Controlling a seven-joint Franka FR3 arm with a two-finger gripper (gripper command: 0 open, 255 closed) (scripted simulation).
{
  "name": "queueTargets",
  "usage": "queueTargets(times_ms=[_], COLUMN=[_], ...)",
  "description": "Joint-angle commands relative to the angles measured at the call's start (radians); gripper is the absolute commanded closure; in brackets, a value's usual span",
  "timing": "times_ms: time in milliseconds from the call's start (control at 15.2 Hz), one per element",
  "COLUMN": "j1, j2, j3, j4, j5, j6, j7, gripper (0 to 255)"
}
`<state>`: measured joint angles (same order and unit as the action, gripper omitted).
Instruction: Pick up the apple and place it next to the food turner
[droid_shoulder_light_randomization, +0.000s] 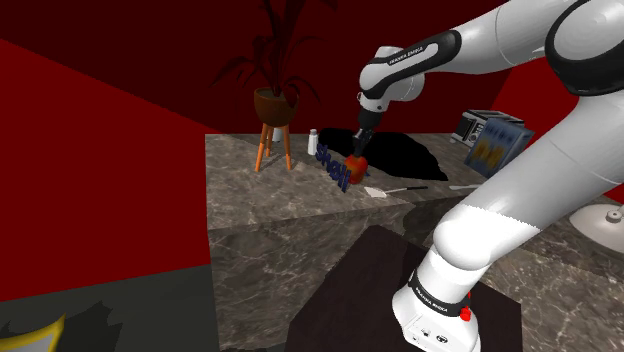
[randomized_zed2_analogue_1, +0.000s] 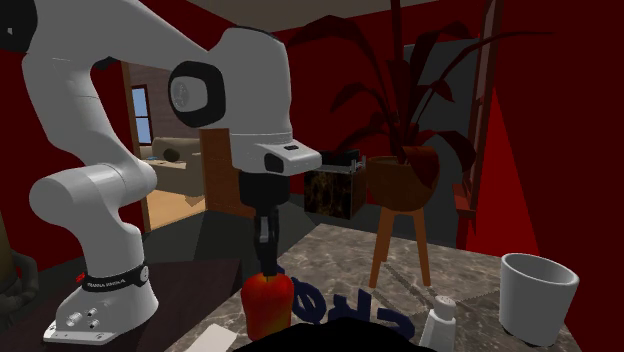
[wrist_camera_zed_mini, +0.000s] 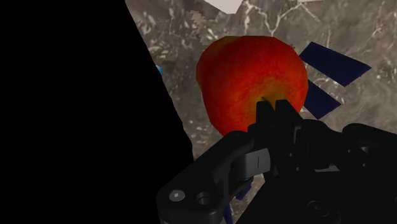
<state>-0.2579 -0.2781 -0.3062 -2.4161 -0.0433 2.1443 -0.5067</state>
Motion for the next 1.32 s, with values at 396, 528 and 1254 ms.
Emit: queueTargets(times_ms=[396, 528, 1254], j1=[0.000, -0.001, -0.003], j2=[0.000, -0.015, -0.049], j3=[0.000, 0.003, 0.010], j4=[0.000, 0.021, 0.087], j5=[0.000, -0.003, -0.009], j6=[0.000, -0.036, -0.135], j7=[0.000, 0.003, 0.009], gripper=[0, 0, 0])
